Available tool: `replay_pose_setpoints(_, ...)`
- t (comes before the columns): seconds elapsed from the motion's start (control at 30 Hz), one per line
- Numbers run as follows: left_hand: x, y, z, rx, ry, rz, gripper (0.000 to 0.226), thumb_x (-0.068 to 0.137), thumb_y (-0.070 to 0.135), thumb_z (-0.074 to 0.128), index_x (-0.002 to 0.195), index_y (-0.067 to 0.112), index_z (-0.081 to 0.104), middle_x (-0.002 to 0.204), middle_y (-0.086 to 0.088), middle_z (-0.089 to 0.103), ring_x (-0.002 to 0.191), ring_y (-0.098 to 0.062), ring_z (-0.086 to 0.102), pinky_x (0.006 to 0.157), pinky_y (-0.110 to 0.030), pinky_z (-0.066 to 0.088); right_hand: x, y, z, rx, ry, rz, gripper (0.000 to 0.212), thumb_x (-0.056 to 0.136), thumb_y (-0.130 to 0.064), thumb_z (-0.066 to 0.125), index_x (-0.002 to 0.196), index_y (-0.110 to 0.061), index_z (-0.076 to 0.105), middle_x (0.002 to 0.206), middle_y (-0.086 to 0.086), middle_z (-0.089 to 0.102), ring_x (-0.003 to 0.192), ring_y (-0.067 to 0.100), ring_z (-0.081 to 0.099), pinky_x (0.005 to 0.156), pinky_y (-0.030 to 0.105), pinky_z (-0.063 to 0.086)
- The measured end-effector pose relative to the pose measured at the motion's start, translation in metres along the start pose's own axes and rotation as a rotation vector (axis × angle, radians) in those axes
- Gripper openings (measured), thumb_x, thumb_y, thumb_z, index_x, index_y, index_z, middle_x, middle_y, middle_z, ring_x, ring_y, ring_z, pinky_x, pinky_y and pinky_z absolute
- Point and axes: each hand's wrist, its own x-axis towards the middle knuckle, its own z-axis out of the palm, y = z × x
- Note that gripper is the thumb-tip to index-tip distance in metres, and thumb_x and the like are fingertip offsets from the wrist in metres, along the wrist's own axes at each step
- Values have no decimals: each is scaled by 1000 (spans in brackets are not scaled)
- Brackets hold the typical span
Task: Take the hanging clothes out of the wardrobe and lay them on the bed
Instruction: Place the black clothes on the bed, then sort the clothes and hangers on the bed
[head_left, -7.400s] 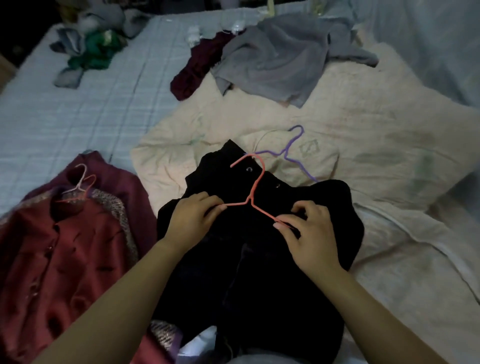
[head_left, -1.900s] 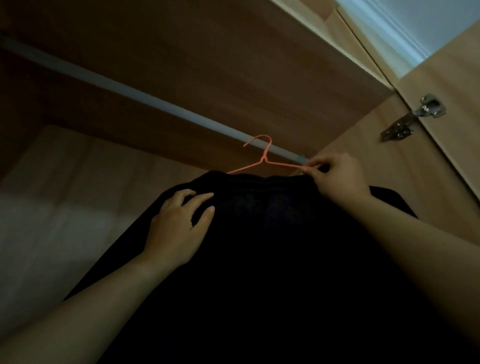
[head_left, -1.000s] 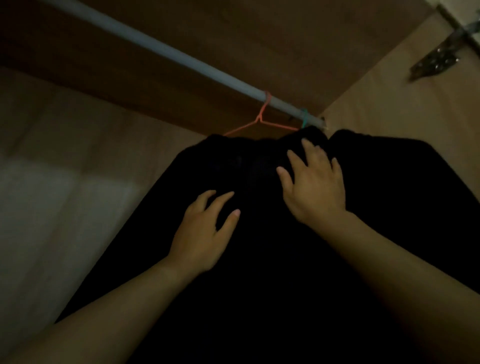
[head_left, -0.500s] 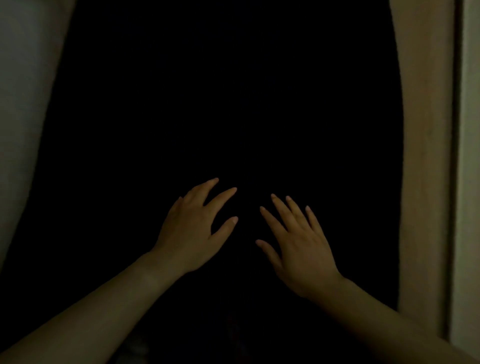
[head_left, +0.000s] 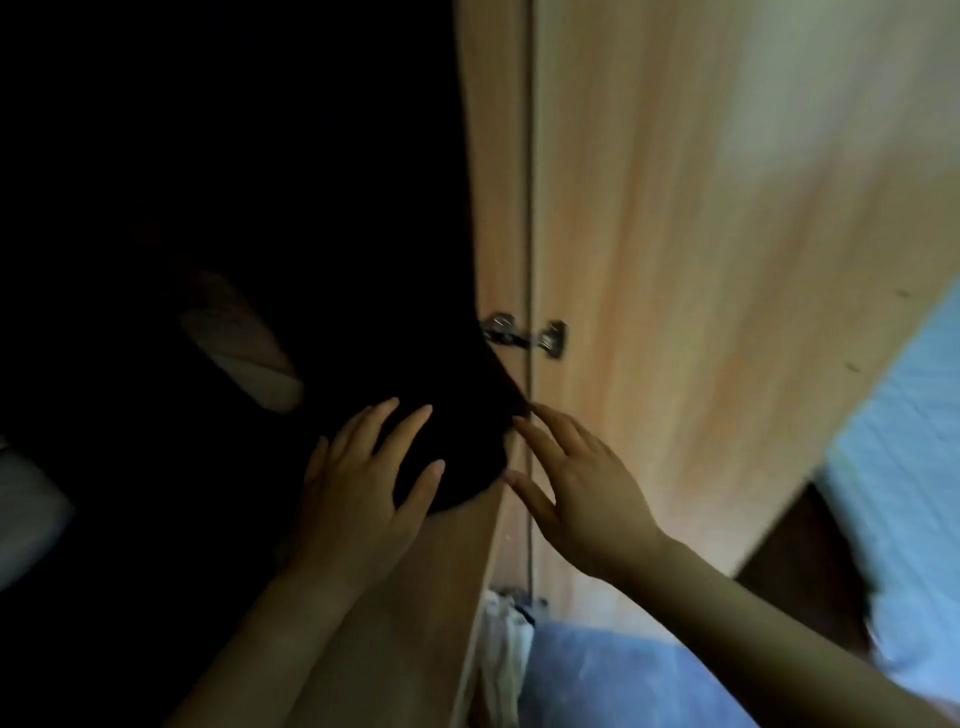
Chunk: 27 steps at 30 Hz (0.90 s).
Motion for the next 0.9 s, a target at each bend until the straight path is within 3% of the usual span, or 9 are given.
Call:
replay_pose_setpoints(0.13, -20, 55, 58, -124, -143, 120, 53, 85, 49, 39, 127, 21, 56, 128, -9, 56, 116, -30, 52, 94, -49, 44, -88, 38, 3, 7, -37, 254, 62, 94, -56, 26, 132, -13, 50, 137, 11, 50, 123, 33, 49, 96, 48, 45)
replay_pose_setpoints(0.23, -34, 107, 101, -223, -298, 193, 56, 85, 53, 36, 128, 22, 55, 131, -5, 54, 119, -25, 48, 99, -43, 42, -149, 67, -3, 10, -32, 435, 61, 94, -56, 27, 128, -13, 52, 132, 9, 54, 121, 30, 50, 95, 47, 46)
replay_pose_setpoints(0.33, -49, 163, 137, -340, -465, 222, 60, 83, 60, 29, 131, 30, 49, 137, 2, 48, 125, -18, 42, 102, -46, 39, -208, 94, -15, 30, 2, 629, 62, 93, -57, 26, 126, -13, 54, 129, 8, 56, 119, 29, 51, 95, 48, 45)
replay_pose_setpoints(0.47, -59, 248, 182, -396, -589, 365, 59, 83, 55, 33, 128, 22, 54, 130, -4, 54, 120, -24, 48, 100, -46, 41, -282, 142, -44, -3, 53, 829, 65, 94, -59, 21, 121, -13, 58, 124, 7, 58, 115, 28, 54, 94, 45, 45)
replay_pose_setpoints(0.6, -65, 361, 225, -395, -644, 567, 57, 85, 54, 34, 124, 19, 58, 121, -4, 60, 113, -25, 53, 95, -40, 43, -353, 207, -84, -42, 147, 982, 54, 91, -53, 34, 116, -13, 61, 122, 8, 60, 114, 31, 55, 93, 49, 46)
replay_pose_setpoints(0.73, -72, 501, 261, -489, -652, 708, 50, 85, 51, 38, 118, 20, 60, 113, -1, 62, 103, -23, 56, 87, -37, 47, -435, 280, -139, -82, 206, 1127, 57, 90, -53, 34, 118, -12, 61, 124, 10, 59, 117, 31, 54, 96, 52, 44)
replay_pose_setpoints(0.9, -91, 667, 291, -605, -705, 925, 51, 88, 50, 39, 118, 15, 62, 114, -4, 63, 105, -26, 58, 86, -43, 49, -537, 344, -201, -157, 228, 1346, 62, 89, -57, 30, 121, -13, 60, 128, 10, 57, 121, 30, 51, 99, 52, 41)
